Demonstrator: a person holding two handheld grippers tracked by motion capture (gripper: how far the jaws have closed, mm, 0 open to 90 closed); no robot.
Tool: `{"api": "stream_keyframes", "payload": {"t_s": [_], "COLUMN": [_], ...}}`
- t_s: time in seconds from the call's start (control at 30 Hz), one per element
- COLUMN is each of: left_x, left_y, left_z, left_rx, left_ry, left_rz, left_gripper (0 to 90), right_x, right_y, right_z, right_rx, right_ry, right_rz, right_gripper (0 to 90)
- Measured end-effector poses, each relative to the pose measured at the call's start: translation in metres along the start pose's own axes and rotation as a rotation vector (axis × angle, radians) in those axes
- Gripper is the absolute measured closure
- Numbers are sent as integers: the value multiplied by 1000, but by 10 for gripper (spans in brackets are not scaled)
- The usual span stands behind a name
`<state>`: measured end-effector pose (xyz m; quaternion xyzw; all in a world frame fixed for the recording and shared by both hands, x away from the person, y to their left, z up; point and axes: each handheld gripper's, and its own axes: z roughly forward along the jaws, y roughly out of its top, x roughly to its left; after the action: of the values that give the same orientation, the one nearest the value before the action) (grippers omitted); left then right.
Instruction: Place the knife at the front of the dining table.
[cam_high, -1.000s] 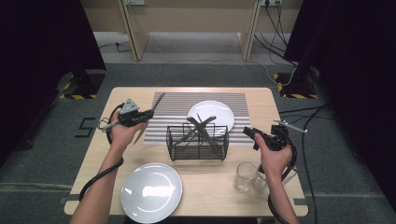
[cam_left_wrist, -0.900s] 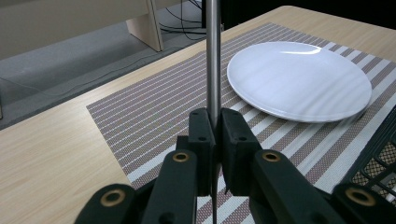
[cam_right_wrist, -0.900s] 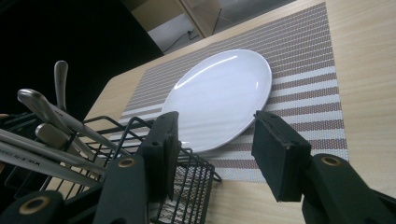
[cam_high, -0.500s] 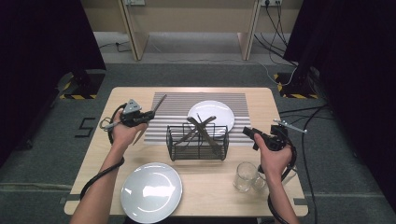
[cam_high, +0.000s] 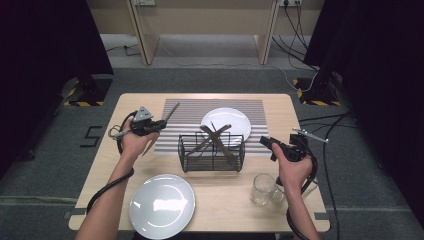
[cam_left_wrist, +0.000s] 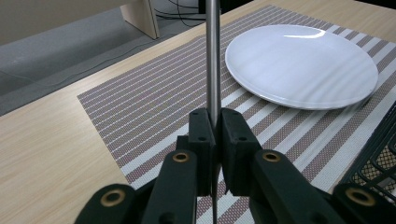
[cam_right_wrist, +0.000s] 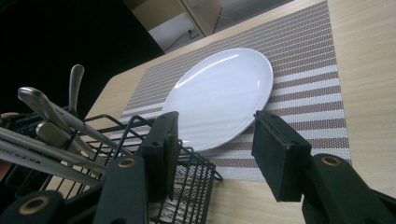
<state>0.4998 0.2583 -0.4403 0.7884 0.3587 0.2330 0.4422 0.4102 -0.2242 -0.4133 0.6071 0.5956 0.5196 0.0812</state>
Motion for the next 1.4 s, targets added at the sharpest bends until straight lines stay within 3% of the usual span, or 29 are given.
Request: {"api": "stream_keyframes", "payload": {"t_s": [1.0, 1.4], "left_x": [0, 0], "left_y": [-7, -11], "left_z": [12, 16], "left_rx": [97, 113], "left_ry": [-4, -8], "left_rz": [5, -1], "left_gripper": [832, 833], "right_x": [0, -1], "right_y": [0, 0], "right_z": [0, 0], "right_rx": [0, -3], "right_ry": [1, 1], "right_rz": [2, 1], "right_gripper": [509, 510]}}
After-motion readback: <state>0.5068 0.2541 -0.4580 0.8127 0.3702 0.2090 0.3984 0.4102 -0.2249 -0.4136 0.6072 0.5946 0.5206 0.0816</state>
